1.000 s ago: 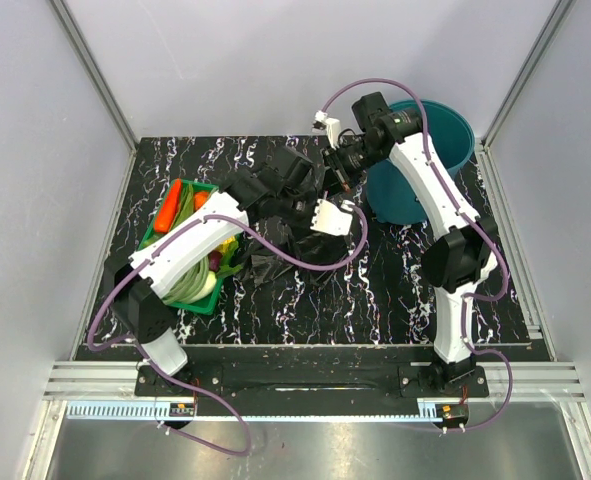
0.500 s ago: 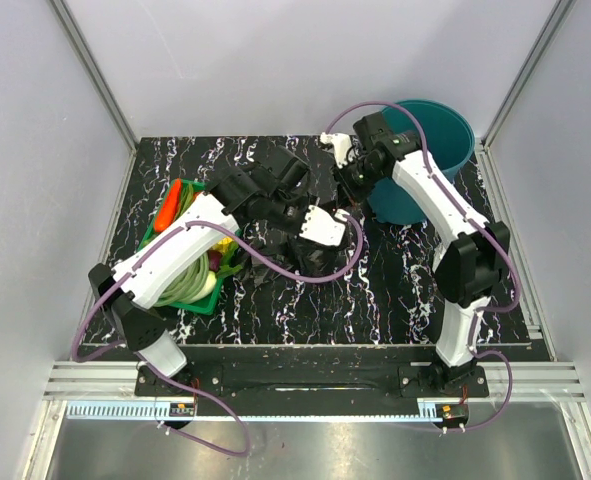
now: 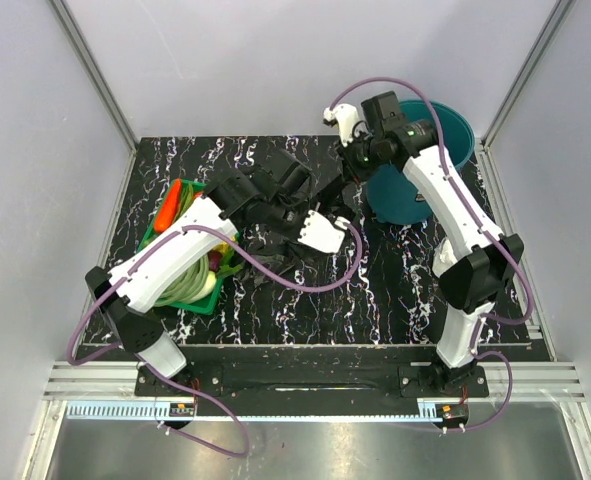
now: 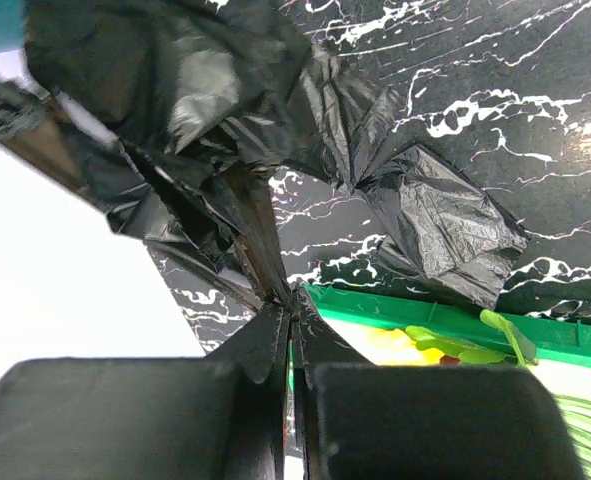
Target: Put the trash bags into the trash bin
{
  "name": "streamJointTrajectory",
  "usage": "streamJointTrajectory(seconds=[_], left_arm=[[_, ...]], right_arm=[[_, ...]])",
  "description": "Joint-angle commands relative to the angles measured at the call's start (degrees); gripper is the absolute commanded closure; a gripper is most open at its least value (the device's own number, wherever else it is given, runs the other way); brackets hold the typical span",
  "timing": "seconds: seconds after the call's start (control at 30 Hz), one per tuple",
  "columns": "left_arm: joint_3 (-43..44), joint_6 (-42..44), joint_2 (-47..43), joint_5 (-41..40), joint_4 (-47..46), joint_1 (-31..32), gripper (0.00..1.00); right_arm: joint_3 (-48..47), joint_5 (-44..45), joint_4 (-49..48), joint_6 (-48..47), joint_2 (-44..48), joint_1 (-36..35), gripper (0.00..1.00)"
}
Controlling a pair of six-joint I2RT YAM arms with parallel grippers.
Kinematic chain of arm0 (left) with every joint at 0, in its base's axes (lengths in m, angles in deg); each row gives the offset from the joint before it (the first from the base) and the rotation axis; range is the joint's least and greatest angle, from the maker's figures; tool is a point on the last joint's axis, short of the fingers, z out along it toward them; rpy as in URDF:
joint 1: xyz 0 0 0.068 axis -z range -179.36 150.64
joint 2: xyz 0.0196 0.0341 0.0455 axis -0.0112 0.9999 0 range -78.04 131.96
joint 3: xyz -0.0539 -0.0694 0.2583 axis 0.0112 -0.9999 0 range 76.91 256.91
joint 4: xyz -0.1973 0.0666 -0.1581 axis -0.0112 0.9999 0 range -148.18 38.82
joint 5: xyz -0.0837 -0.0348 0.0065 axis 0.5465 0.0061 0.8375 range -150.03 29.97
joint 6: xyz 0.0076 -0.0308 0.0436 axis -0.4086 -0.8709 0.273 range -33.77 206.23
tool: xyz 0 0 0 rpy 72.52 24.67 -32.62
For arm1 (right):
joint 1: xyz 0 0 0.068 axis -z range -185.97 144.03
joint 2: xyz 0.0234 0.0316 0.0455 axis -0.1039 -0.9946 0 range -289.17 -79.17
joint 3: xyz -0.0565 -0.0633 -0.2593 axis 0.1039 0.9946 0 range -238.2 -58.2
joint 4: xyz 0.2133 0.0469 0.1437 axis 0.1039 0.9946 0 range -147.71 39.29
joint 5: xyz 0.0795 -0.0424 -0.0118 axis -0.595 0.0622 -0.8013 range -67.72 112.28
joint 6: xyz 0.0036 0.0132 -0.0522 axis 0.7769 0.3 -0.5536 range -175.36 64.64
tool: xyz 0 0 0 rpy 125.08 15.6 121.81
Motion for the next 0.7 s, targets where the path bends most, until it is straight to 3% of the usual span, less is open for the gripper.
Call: streamJointTrajectory(seconds=[0.0, 0.1, 0.23, 0.27, 0.3, 0.67], left_arm=[[-1.0, -2.5, -2.7, 0.4, 7.0, 1.6, 1.0], [-1.7, -5.5, -1.5, 1.1, 3.3, 2.3, 1.0], [-4.2, -8.8, -0.3, -3.0, -3.4, 2.7, 1.0], [-4.6, -9.2, 0.1, -4.0, -4.6, 2.8, 1.0], [-4.9, -9.4, 0.3, -4.5, -5.6, 2.7, 1.0], [-5.6, -10.7, 2.4, -5.7, -11.5, 2.9, 1.0]], right_arm=[[-11.1, 9.1, -0.5, -3.2, -2.1, 1.6, 1.0], [-19.8, 5.6, 4.1, -1.8, -5.5, 1.6, 0.96], [-26.2, 0.6, 11.5, -0.1, -8.5, 1.6, 0.62], [-26.2, 0.0, 12.6, 0.3, -8.5, 1.7, 0.42], [-25.9, -0.2, 13.2, 0.5, -8.2, 1.6, 0.33], [-17.4, -13.3, 17.2, 5.0, -6.4, 1.8, 0.28]])
